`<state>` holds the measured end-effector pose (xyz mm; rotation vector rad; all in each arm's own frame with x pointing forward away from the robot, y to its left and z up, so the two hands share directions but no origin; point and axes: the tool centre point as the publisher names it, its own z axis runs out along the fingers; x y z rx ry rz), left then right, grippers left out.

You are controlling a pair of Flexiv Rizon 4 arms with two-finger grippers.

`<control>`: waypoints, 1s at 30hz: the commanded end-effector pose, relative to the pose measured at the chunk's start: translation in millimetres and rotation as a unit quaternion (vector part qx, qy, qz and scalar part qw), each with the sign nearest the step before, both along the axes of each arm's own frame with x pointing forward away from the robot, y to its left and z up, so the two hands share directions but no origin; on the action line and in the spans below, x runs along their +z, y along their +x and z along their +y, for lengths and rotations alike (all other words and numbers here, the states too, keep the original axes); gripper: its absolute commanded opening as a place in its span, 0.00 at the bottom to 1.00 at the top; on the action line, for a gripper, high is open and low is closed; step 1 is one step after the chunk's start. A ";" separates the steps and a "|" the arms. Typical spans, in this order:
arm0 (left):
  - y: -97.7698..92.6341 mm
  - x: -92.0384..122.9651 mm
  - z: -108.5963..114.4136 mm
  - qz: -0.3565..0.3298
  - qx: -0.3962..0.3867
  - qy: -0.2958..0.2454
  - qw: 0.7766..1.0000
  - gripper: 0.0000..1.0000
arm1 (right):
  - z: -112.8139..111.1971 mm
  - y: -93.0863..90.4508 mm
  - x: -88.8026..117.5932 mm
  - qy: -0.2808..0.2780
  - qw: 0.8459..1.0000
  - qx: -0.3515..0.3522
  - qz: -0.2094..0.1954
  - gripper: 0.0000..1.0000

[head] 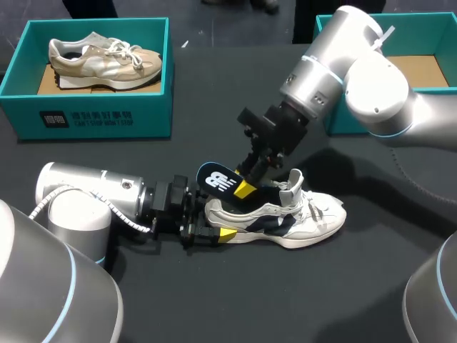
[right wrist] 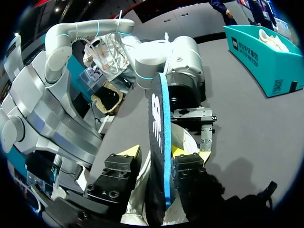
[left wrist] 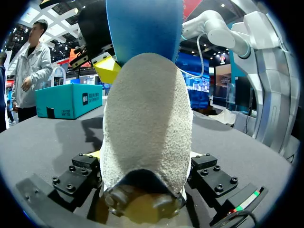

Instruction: Take the shoe out of the shoebox, open the shoe tongue, remove and reinsert the insole, then place the shoe into the shoebox

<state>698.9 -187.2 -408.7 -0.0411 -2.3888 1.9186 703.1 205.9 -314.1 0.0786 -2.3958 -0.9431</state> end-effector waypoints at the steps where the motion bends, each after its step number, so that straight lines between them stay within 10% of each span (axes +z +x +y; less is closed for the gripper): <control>1: 0.1 -1.2 0.2 0.000 0.000 0.001 1.000 0.00 | 3.6 -4.6 -0.3 0.000 1.000 -0.003 -0.002 0.19; 4: 0.1 -1.2 0.2 0.000 0.000 0.001 1.000 0.00 | 5.9 -5.1 -0.6 0.000 1.000 -0.001 -0.002 0.00; 16: 0.1 -1.2 0.2 0.000 0.000 0.001 1.000 0.00 | 27.0 -1.8 28.7 0.016 0.998 0.028 -0.055 0.00; 19: 0.1 -1.2 0.2 0.000 0.000 0.001 1.000 0.00 | 37.4 -1.2 52.9 -0.028 0.989 0.055 -0.136 0.00; 30: 0.1 -1.2 0.2 0.000 0.000 0.001 1.000 0.00 | 37.4 -1.2 52.9 -0.028 0.989 0.055 -0.136 0.00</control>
